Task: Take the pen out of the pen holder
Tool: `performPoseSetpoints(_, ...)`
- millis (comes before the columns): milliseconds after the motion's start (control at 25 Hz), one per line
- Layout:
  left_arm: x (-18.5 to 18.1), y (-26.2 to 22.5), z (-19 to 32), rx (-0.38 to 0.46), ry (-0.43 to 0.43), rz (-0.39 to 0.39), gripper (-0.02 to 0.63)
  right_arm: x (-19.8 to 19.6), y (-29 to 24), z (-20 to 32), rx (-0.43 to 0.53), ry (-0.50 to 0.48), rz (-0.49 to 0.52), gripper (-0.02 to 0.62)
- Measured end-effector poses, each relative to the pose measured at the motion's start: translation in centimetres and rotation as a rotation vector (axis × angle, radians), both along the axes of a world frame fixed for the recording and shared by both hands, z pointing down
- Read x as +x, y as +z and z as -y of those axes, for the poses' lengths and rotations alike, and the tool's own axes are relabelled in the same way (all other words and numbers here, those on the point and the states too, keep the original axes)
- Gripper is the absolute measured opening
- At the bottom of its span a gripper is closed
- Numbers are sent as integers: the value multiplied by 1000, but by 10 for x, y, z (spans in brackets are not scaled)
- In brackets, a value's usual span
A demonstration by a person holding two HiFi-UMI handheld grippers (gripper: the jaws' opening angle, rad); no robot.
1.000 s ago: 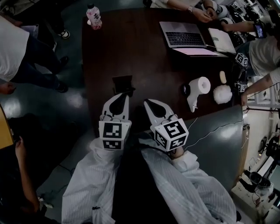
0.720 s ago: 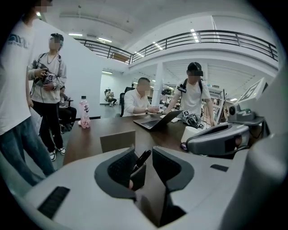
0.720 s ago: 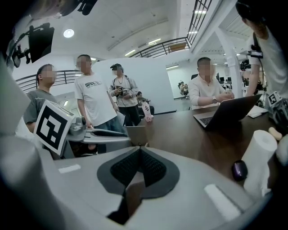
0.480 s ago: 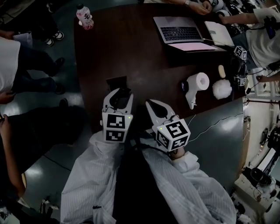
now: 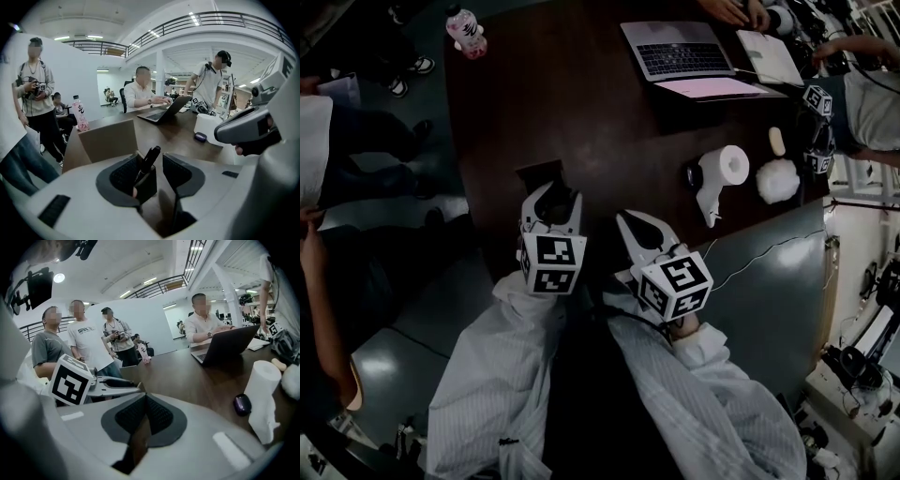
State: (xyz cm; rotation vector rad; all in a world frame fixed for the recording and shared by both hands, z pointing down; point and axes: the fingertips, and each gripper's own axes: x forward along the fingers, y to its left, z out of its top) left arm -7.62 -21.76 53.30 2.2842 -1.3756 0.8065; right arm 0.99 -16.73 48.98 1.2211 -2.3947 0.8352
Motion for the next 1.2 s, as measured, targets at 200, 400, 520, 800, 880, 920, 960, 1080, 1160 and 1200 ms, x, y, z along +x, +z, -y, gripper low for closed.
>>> performPoseSetpoints(200, -1, 1, 1, 9, -32, -13, 161, 5, 2, -4, -9, 8, 2, 2)
performPoseSetpoints(400, -7, -2, 3, 33, -68, -13, 103, 8, 2, -5, -9, 15, 2, 2)
performPoseSetpoints(520, -8, -5, 3, 44, -75, -17, 84, 9, 1, -7, -8, 14, 3, 2)
performPoseSetpoints(800, -10, -16, 0, 74, -97, -35, 64, 5, -4, -7, 8, -7, 5, 2)
performPoseSetpoints(880, -11, -22, -1, 86, -103, -55, 64, 4, -6, -8, 15, -13, 7, 2)
performPoseSetpoints(920, -12, -26, -1, 92, -106, -67, 64, 3, -7, -8, 19, -17, 8, 2)
performPoseSetpoints(960, -13, -31, -2, 100, -110, -78, 64, 2, -8, -8, 23, -20, 9, 2)
performPoseSetpoints(1080, -17, -49, -4, 134, -124, -104, 64, -1, -12, -10, 37, -32, 16, 2)
performPoseSetpoints(1160, -19, -63, -8, 162, -132, -120, 64, -3, -16, -11, 47, -40, 23, 2)
performPoseSetpoints(1200, -21, -71, -11, 176, -136, -127, 64, -5, -18, -12, 51, -44, 30, 2)
